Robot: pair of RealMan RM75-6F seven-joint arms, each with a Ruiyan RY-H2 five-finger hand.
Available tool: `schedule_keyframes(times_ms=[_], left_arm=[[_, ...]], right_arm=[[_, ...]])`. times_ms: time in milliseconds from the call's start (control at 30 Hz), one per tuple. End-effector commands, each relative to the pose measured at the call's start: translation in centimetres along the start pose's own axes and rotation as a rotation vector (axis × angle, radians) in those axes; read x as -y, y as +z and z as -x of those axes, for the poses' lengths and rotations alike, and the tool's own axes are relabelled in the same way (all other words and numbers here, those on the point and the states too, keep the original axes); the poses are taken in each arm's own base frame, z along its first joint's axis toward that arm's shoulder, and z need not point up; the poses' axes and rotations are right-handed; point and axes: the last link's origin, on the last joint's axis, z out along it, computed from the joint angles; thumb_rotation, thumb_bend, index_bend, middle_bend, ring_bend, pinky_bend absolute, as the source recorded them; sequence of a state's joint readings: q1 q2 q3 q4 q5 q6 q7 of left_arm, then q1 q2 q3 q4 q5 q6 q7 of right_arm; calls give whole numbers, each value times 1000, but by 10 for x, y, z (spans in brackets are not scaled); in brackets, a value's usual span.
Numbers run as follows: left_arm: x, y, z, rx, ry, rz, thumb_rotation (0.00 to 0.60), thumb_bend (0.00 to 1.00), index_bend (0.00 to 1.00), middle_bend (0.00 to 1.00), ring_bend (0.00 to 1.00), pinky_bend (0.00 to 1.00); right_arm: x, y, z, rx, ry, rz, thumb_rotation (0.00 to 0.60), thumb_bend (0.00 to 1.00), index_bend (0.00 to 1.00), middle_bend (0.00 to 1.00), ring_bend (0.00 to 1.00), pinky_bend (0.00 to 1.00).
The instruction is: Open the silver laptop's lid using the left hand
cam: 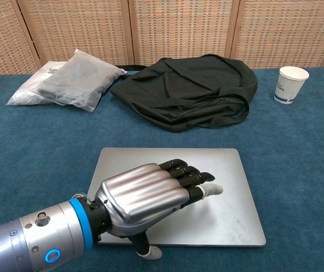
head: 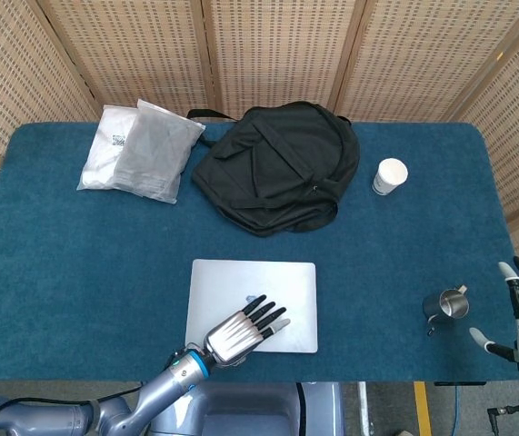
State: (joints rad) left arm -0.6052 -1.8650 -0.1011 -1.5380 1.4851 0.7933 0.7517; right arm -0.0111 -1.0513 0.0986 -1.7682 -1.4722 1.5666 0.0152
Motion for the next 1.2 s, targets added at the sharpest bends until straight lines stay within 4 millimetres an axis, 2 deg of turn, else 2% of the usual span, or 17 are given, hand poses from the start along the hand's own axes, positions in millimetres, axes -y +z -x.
schedule_keyframes(times_ms=[33, 100, 267, 467, 667, 1000, 1200], left_arm=[[-2, 5, 0, 1, 6, -8, 600, 0, 0, 0, 0, 0], [-3, 6, 0, -3, 13, -10, 600, 21, 0, 0, 0, 0], [-5, 8, 0, -2, 4, -15, 600, 179, 0, 0, 0, 0], [-4, 10, -1, -4, 3, -22, 600, 216, 0, 0, 0, 0], [-4, 9, -3, -8, 5, -28, 600, 435, 0, 0, 0, 0], [5, 8, -14, -45, 5, -67, 600, 466, 0, 0, 0, 0], [20, 14, -29, -88, 1, -149, 600, 467, 0, 0, 0, 0]], right_arm=[[-1, 1, -1, 0, 7, 0, 600, 0, 0, 0, 0, 0], [-1, 1, 0, 1, 11, -3, 600, 0, 0, 0, 0, 0], [0, 0, 0, 1, 10, -8, 600, 0, 0, 0, 0, 0], [0, 1, 1, 4, 9, -8, 600, 0, 0, 0, 0, 0], [0, 0, 0, 4, 9, -8, 600, 0, 0, 0, 0, 0], [1, 0, 1, 5, 7, -12, 600, 0, 0, 0, 0, 0], [6, -1, 4, 15, 15, -34, 600, 0, 0, 0, 0, 0]])
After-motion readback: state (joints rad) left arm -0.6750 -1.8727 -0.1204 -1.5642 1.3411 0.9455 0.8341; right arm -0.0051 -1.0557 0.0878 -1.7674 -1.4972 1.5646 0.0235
